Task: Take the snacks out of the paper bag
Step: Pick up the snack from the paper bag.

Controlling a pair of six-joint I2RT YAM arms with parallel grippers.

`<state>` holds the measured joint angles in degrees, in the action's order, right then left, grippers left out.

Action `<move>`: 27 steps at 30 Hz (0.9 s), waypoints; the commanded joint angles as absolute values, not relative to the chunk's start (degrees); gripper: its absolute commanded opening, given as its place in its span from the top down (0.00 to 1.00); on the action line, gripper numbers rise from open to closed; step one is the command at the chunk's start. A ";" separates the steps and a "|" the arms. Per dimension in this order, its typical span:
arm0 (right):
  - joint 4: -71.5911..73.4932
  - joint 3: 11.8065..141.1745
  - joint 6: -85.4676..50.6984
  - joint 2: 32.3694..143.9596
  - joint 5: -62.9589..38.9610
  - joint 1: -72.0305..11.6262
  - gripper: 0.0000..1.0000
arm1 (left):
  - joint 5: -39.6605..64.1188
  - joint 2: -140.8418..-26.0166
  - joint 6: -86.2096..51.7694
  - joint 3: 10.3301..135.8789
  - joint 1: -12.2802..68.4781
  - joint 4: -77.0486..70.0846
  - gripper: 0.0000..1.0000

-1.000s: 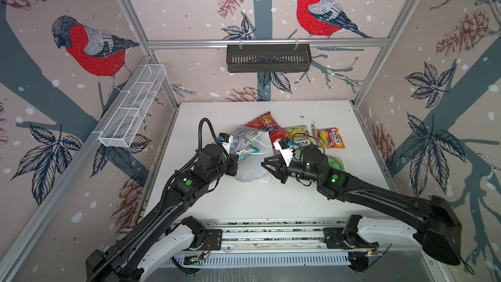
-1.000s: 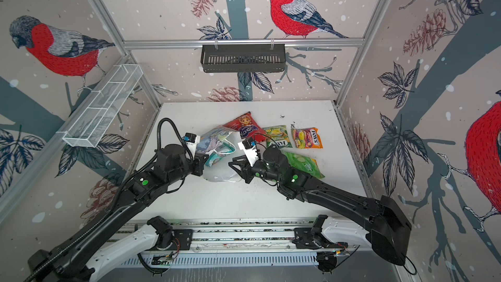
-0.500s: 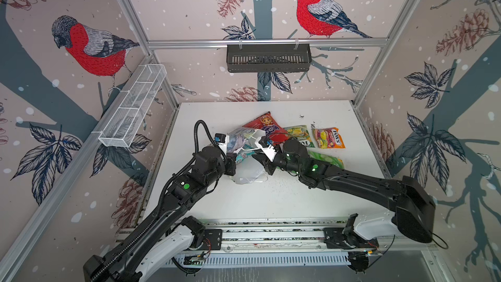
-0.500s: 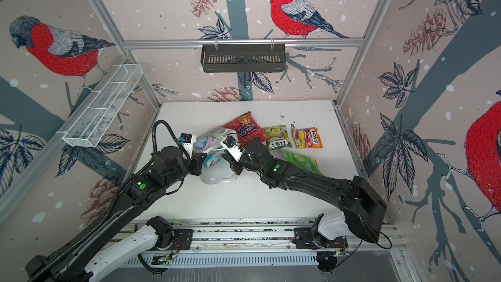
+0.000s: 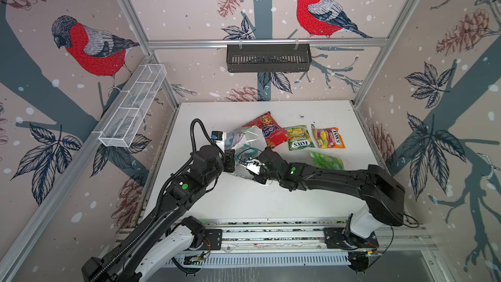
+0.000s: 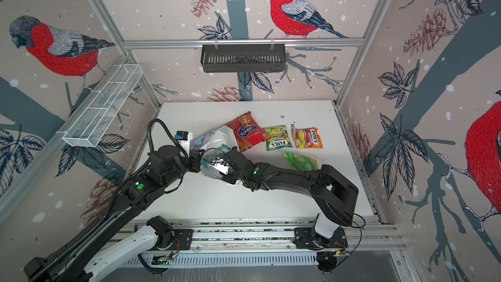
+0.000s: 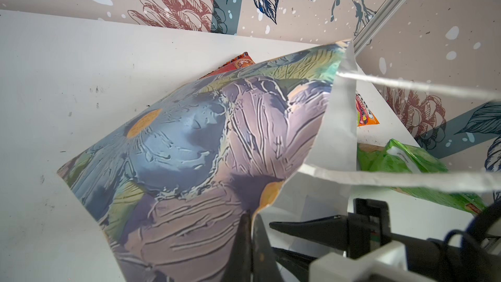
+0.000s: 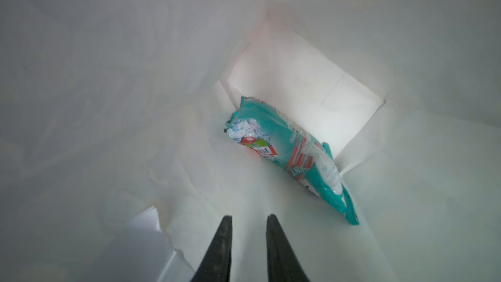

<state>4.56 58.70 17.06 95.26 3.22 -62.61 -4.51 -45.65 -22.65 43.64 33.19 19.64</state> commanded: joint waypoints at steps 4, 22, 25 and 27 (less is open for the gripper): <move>3.86 60.00 20.15 99.11 8.72 -62.78 0.69 | -6.30 -45.37 -23.81 43.98 33.21 18.27 1.00; 25.12 62.05 29.68 107.67 17.29 -62.84 0.38 | -3.88 -47.62 -22.40 43.23 33.13 17.79 1.00; 27.68 63.33 32.12 110.71 18.31 -62.72 0.34 | -3.53 -47.90 -22.12 43.24 33.13 17.65 1.00; 29.00 64.11 33.16 112.48 18.37 -62.46 0.33 | -3.43 -47.99 -21.93 43.36 33.07 17.93 1.00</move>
<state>23.44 63.11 30.61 110.96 16.88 -62.65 -4.54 -47.88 -22.02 43.31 33.10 19.90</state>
